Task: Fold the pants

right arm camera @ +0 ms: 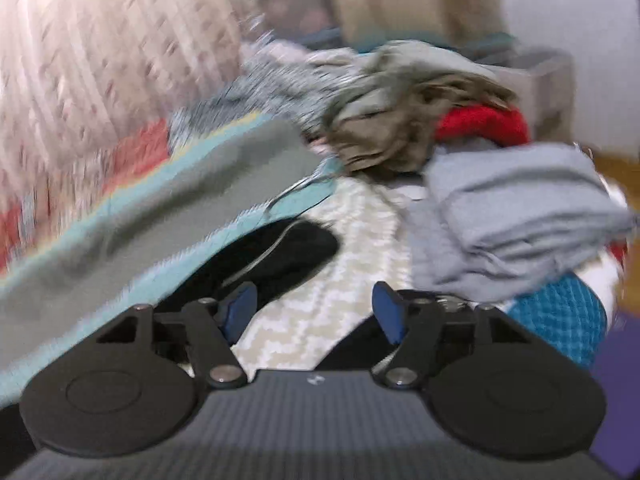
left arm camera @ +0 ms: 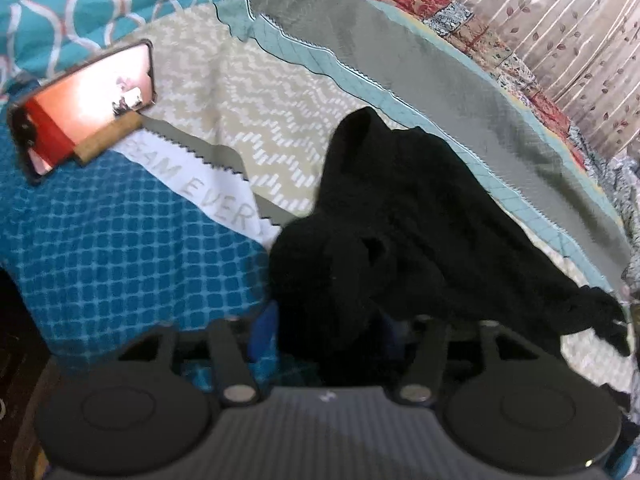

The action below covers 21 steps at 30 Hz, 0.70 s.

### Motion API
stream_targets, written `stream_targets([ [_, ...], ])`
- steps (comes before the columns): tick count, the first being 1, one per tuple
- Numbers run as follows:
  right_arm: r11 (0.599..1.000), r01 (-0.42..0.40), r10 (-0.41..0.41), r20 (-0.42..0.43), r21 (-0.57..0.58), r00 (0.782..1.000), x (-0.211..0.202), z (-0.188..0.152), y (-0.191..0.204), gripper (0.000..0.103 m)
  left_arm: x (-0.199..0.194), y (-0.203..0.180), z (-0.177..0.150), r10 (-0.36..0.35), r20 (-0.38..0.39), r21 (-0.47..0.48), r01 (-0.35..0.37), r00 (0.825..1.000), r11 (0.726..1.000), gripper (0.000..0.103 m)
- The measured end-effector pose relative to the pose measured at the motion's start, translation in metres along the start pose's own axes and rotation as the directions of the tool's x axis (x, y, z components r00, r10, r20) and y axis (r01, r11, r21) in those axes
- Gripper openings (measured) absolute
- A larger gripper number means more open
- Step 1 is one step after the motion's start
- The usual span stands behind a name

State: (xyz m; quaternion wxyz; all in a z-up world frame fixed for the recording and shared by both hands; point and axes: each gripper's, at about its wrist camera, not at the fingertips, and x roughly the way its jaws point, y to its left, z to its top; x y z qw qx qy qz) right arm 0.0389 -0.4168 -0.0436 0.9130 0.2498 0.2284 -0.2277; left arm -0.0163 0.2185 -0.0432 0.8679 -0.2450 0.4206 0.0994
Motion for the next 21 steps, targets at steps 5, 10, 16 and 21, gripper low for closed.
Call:
stream_targets([
  [5, 0.996, 0.056, -0.058, 0.025, 0.076, 0.998, -0.032, -0.006, -0.063, 0.066, 0.006, 0.002, 0.000, -0.010, -0.029, -0.009, 0.009, 1.000, 1.000, 0.053],
  [10, 0.991, 0.111, -0.107, -0.055, 0.075, 0.993, -0.033, -0.030, -0.091, 0.067, 0.011, -0.010, 0.002, 0.008, -0.037, 0.011, -0.008, 0.999, 1.000, 0.028],
  [16, 0.984, 0.084, -0.061, -0.146, 0.160, 0.987, -0.003, -0.043, -0.096, 0.066, -0.003, -0.006, 0.006, -0.005, -0.024, -0.030, 0.005, 1.000, 1.000, 0.019],
  [21, 0.978, 0.148, -0.109, -0.246, 0.146, 0.963, 0.026, -0.035, -0.087, 0.008, -0.019, 0.004, 0.013, -0.012, 0.006, -0.107, 0.013, 1.000, 0.994, 0.017],
])
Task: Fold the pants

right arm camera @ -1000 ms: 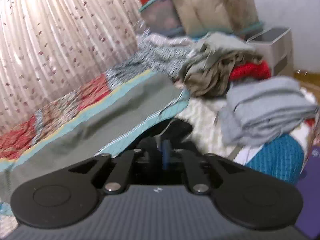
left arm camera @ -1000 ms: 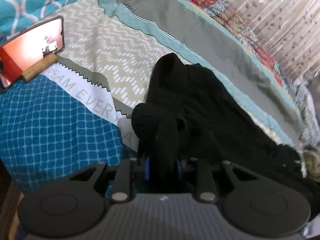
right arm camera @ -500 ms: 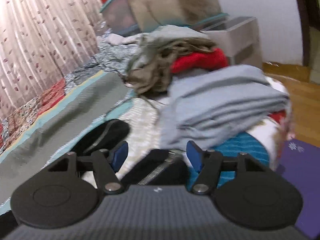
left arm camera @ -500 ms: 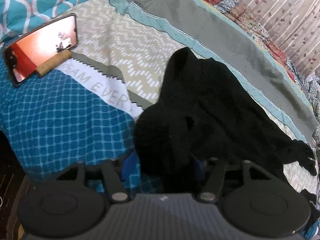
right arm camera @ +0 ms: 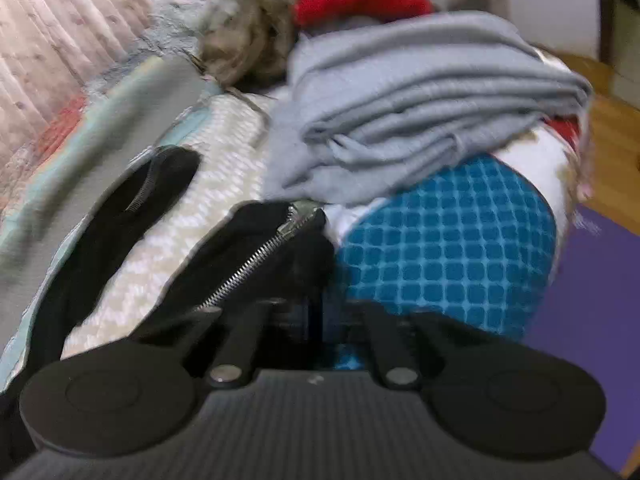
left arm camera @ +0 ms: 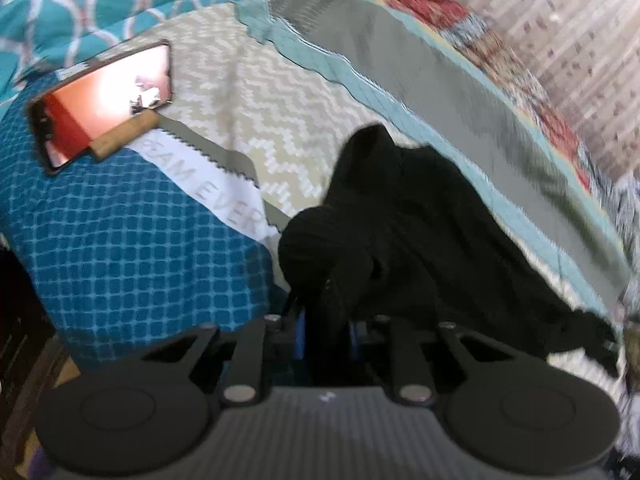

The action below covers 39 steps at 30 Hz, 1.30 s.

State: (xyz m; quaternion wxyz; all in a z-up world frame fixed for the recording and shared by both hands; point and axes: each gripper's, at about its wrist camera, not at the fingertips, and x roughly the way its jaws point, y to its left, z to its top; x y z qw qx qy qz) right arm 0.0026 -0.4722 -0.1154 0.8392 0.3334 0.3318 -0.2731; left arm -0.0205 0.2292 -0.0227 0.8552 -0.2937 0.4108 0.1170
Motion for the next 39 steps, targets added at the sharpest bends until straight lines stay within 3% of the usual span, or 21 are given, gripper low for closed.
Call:
stream_targets([
  [2, 0.991, -0.054, 0.039, 0.124, 0.120, 0.991, -0.032, 0.006, -0.003, 0.007, -0.012, 0.009, 0.007, -0.024, 0.019, -0.050, 0.025, 1.000, 0.998, 0.017],
  [4, 0.991, -0.074, 0.044, 0.245, 0.112, 0.969, -0.066, 0.012, 0.010, 0.008, -0.023, 0.020, 0.014, -0.052, 0.037, -0.098, 0.055, 0.998, 0.994, 0.017],
  [6, 0.992, -0.097, 0.071, 0.291, 0.076, 0.954, -0.081, 0.024, 0.032, 0.008, -0.024, 0.026, 0.021, -0.053, 0.047, -0.126, 0.059, 0.997, 0.990, 0.017],
  [9, 0.989, -0.139, 0.123, 0.255, 0.047, 0.959, -0.063, 0.042, 0.068, 0.020, -0.012, 0.026, 0.027, -0.015, 0.045, -0.142, 0.021, 0.999, 0.990, 0.017],
  [10, 0.990, -0.139, 0.133, 0.216, 0.016, 0.967, -0.048, 0.047, 0.080, 0.043, -0.006, 0.026, 0.027, 0.005, 0.037, -0.145, 0.000, 0.999, 0.989, 0.017],
  [11, 0.994, -0.109, 0.113, 0.178, -0.029, 0.978, -0.031, 0.050, 0.090, 0.049, 0.000, 0.025, 0.027, 0.033, 0.021, -0.148, -0.029, 0.999, 0.989, 0.017],
  [13, 0.997, 0.008, 0.006, 0.181, -0.077, 0.983, -0.012, 0.047, 0.095, 0.048, 0.007, 0.025, 0.024, 0.043, 0.002, -0.151, -0.042, 0.999, 0.988, 0.017],
  [16, 0.998, -0.059, 0.055, 0.214, 0.010, 0.975, -0.020, 0.038, 0.059, 0.049, 0.008, 0.029, 0.018, 0.049, 0.000, -0.145, -0.049, 0.999, 0.988, 0.017],
  [20, 0.996, -0.083, 0.075, 0.189, 0.036, 0.979, -0.024, 0.026, 0.022, 0.051, 0.016, 0.036, 0.020, 0.053, -0.039, -0.169, -0.059, 0.998, 0.984, 0.017],
  [24, 0.996, -0.093, 0.091, 0.104, 0.009, 0.990, -0.008, 0.004, 0.018, 0.051, 0.017, 0.029, 0.021, 0.071, -0.033, -0.147, -0.076, 0.997, 0.986, 0.017],
  [30, 0.994, -0.105, 0.104, -0.023, -0.040, 0.994, 0.026, -0.009, 0.056, 0.051, 0.010, 0.028, 0.020, 0.070, -0.026, -0.142, -0.073, 0.997, 0.987, 0.017],
  [31, 0.994, -0.090, 0.088, -0.042, -0.056, 0.995, 0.029, -0.010, 0.064, 0.045, 0.008, 0.028, 0.021, 0.069, -0.025, -0.144, -0.072, 0.997, 0.987, 0.017],
  [32, 0.993, -0.082, 0.078, -0.048, -0.080, 0.996, 0.028, -0.009, 0.073, 0.027, 0.007, 0.027, 0.021, 0.066, -0.021, -0.145, -0.068, 0.998, 0.987, 0.017],
  [33, 0.990, -0.090, 0.085, -0.050, -0.109, 0.995, 0.025, -0.005, 0.080, 0.015, 0.004, 0.025, 0.022, 0.060, -0.015, -0.143, -0.061, 0.998, 0.988, 0.017],
  [36, 0.985, -0.103, 0.112, 0.055, -0.139, 0.992, -0.004, 0.015, 0.090, 0.013, -0.004, 0.018, 0.029, 0.037, 0.001, -0.127, -0.036, 0.999, 0.991, 0.017],
  [39, 0.980, -0.195, 0.187, 0.179, 0.027, 0.966, -0.047, 0.064, 0.069, 0.012, -0.018, 0.011, 0.044, -0.054, 0.033, -0.141, 0.058, 0.998, 0.988, 0.017],
])
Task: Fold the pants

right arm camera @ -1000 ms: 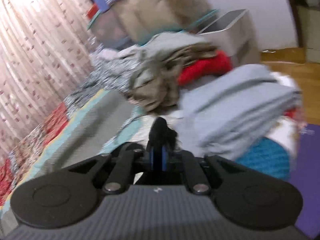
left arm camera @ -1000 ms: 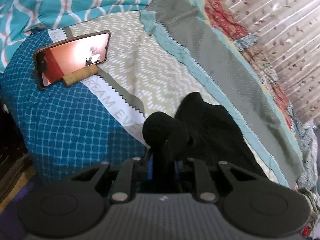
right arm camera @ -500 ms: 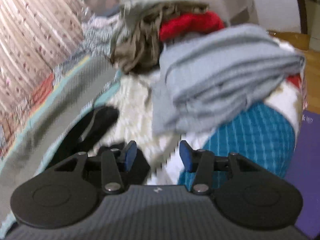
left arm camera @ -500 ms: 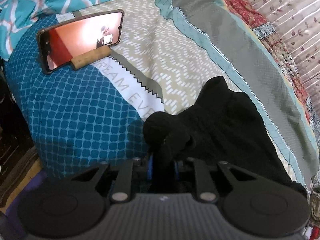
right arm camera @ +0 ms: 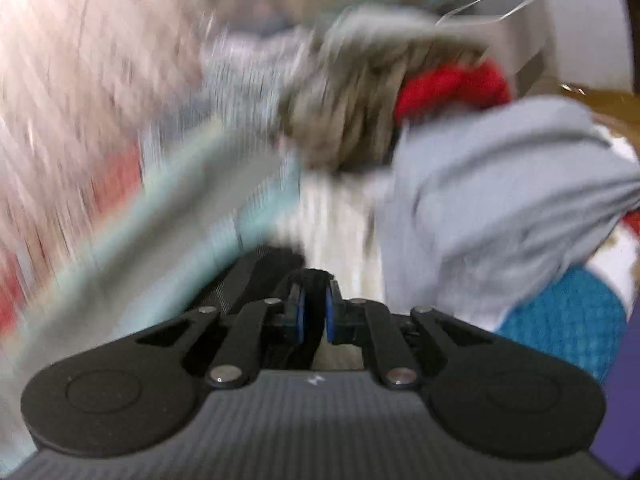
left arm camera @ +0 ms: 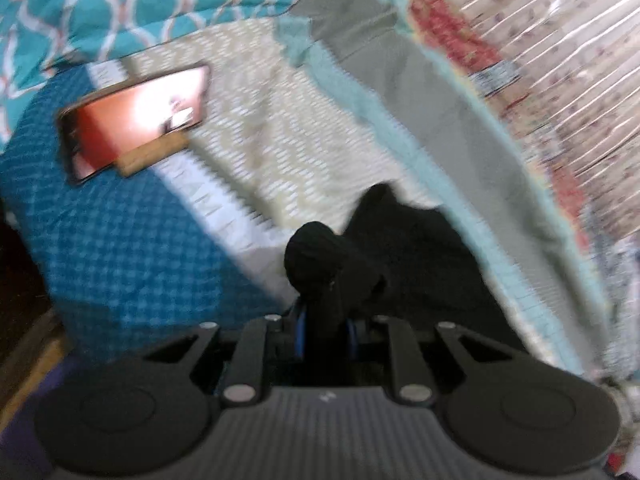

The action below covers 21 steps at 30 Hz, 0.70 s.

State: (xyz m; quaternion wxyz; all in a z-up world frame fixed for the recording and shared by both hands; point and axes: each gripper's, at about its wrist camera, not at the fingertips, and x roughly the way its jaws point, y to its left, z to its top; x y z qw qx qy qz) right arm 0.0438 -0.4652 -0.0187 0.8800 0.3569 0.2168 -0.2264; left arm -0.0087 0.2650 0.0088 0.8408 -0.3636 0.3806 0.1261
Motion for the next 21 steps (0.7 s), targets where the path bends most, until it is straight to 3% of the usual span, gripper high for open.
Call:
stream_targets([
  [3, 0.993, -0.048, 0.037, 0.103, 0.107, 0.994, -0.039, 0.042, -0.021, 0.012, -0.017, -0.013, 0.004, -0.072, 0.038, 0.038, 0.071, 0.997, 0.997, 0.017],
  [6, 0.988, -0.048, 0.029, 0.132, 0.145, 0.991, -0.065, 0.050, -0.052, 0.013, -0.014, -0.018, -0.012, -0.083, -0.003, 0.092, 0.083, 0.997, 0.992, 0.017],
  [9, 0.986, 0.066, -0.078, 0.071, 0.155, 0.994, -0.067, 0.024, -0.092, 0.013, 0.009, -0.008, -0.040, -0.002, -0.075, 0.149, 0.013, 0.997, 0.989, 0.017],
  [11, 0.969, 0.169, -0.169, -0.016, 0.179, 0.986, -0.057, -0.009, -0.124, 0.014, 0.029, 0.008, -0.057, 0.067, -0.125, 0.161, -0.046, 0.990, 0.986, 0.020],
  [12, 0.958, 0.221, -0.215, -0.056, 0.181, 0.975, -0.051, -0.022, -0.136, 0.017, 0.040, 0.016, -0.068, 0.092, -0.157, 0.171, -0.064, 0.983, 0.983, 0.034],
  [13, 0.942, 0.286, -0.271, -0.105, 0.177, 0.957, -0.043, -0.037, -0.148, 0.026, 0.046, 0.022, -0.074, 0.109, -0.171, 0.178, -0.078, 0.979, 0.981, 0.041],
  [14, 0.918, 0.351, -0.326, -0.150, 0.186, 0.933, -0.038, -0.048, -0.159, 0.044, 0.045, 0.025, -0.076, 0.105, -0.167, 0.186, -0.073, 0.980, 0.980, 0.041],
  [15, 0.897, 0.385, -0.356, -0.160, 0.219, 0.921, -0.041, -0.052, -0.170, 0.055, 0.040, 0.027, -0.074, 0.094, -0.169, 0.196, -0.060, 0.981, 0.979, 0.045],
  [18, 0.846, 0.456, -0.470, -0.018, 0.278, 0.883, -0.065, -0.043, -0.170, 0.057, 0.013, 0.026, -0.058, 0.053, -0.151, 0.207, -0.020, 0.987, 0.978, 0.050],
  [20, 0.859, 0.460, -0.486, 0.073, 0.225, 0.871, -0.072, -0.024, -0.153, 0.057, -0.009, 0.026, -0.042, 0.028, -0.074, 0.219, -0.011, 0.997, 0.976, 0.053],
  [21, 0.877, 0.442, -0.467, 0.119, 0.190, 0.876, -0.075, -0.013, -0.138, 0.057, -0.016, 0.023, -0.031, 0.047, -0.014, 0.230, -0.043, 0.999, 0.972, 0.058],
])
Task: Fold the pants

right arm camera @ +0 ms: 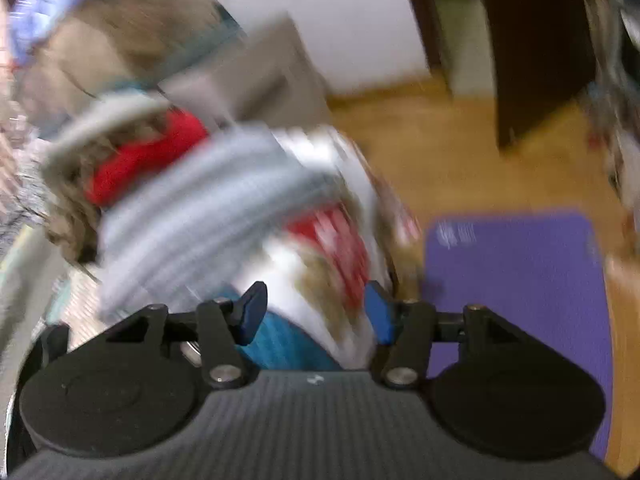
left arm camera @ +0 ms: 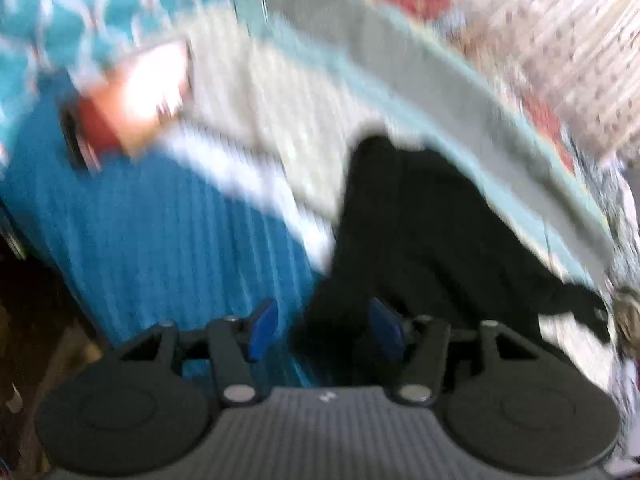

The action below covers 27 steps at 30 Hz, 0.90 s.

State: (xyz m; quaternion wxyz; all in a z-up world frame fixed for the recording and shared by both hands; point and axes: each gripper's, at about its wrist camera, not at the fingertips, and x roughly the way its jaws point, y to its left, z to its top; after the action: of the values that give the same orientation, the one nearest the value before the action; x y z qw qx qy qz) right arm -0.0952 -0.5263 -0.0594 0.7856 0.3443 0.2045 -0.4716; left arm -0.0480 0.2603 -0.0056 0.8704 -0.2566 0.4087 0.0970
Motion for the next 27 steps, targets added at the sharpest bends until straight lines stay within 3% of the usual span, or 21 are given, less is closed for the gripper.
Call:
stream_targets([
  [2, 0.994, -0.086, 0.088, 0.020, -0.069, 0.996, -0.011, 0.009, 0.032, 0.057, -0.002, -0.003, 0.027, 0.066, 0.086, 0.022, -0.068, 0.994, 0.997, 0.060],
  [4, 0.968, -0.204, 0.201, -0.034, -0.144, 0.979, -0.014, 0.008, 0.078, 0.057, 0.014, -0.016, 0.058, 0.082, 0.137, 0.034, -0.087, 0.987, 0.996, 0.060],
  [6, 0.920, -0.332, 0.315, -0.111, -0.210, 0.942, -0.015, -0.003, 0.129, 0.057, 0.044, -0.036, 0.085, 0.060, 0.164, 0.078, -0.074, 0.985, 0.994, 0.066],
  [7, 0.887, -0.395, 0.364, -0.163, -0.241, 0.917, -0.011, -0.012, 0.160, 0.057, 0.063, -0.046, 0.097, 0.051, 0.161, 0.092, -0.066, 0.986, 0.994, 0.078],
  [9, 0.846, -0.468, 0.410, -0.250, -0.254, 0.877, 0.000, -0.026, 0.208, 0.057, 0.109, -0.067, 0.116, 0.024, 0.133, 0.116, -0.040, 0.991, 0.992, 0.087],
  [12, 0.833, -0.499, 0.406, -0.348, -0.240, 0.845, 0.036, -0.046, 0.275, 0.057, 0.174, -0.092, 0.130, 0.040, 0.056, 0.137, -0.047, 0.998, 0.989, 0.087],
  [15, 0.855, -0.455, 0.318, -0.441, -0.249, 0.839, 0.081, -0.065, 0.335, 0.057, 0.218, -0.113, 0.127, 0.059, -0.009, 0.154, -0.056, 0.998, 0.986, 0.087],
  [17, 0.875, -0.404, 0.250, -0.467, -0.266, 0.848, 0.100, -0.078, 0.359, 0.057, 0.226, -0.116, 0.114, 0.057, -0.030, 0.168, -0.051, 0.998, 0.984, 0.085],
  [19, 0.900, -0.360, 0.206, -0.486, -0.247, 0.849, 0.124, -0.090, 0.377, 0.057, 0.229, -0.126, 0.106, 0.090, -0.013, 0.217, -0.085, 0.996, 0.973, 0.080],
  [23, 0.915, -0.308, 0.149, -0.494, -0.259, 0.857, 0.153, -0.110, 0.387, 0.056, 0.230, -0.135, 0.099, 0.134, 0.017, 0.279, -0.134, 0.991, 0.951, 0.041],
  [24, 0.907, -0.296, 0.124, -0.480, -0.300, 0.869, 0.155, -0.115, 0.390, 0.048, 0.228, -0.132, 0.103, 0.119, 0.013, 0.275, -0.117, 0.993, 0.954, 0.026],
  [25, 0.889, -0.286, 0.107, -0.444, -0.358, 0.889, 0.153, -0.118, 0.394, 0.006, 0.225, -0.131, 0.105, 0.101, 0.009, 0.265, -0.100, 0.995, 0.959, 0.018],
  [27, 0.869, -0.324, 0.153, -0.420, -0.375, 0.895, 0.140, -0.107, 0.391, 0.003, 0.220, -0.128, 0.112, 0.079, -0.001, 0.235, -0.076, 0.997, 0.969, 0.017],
])
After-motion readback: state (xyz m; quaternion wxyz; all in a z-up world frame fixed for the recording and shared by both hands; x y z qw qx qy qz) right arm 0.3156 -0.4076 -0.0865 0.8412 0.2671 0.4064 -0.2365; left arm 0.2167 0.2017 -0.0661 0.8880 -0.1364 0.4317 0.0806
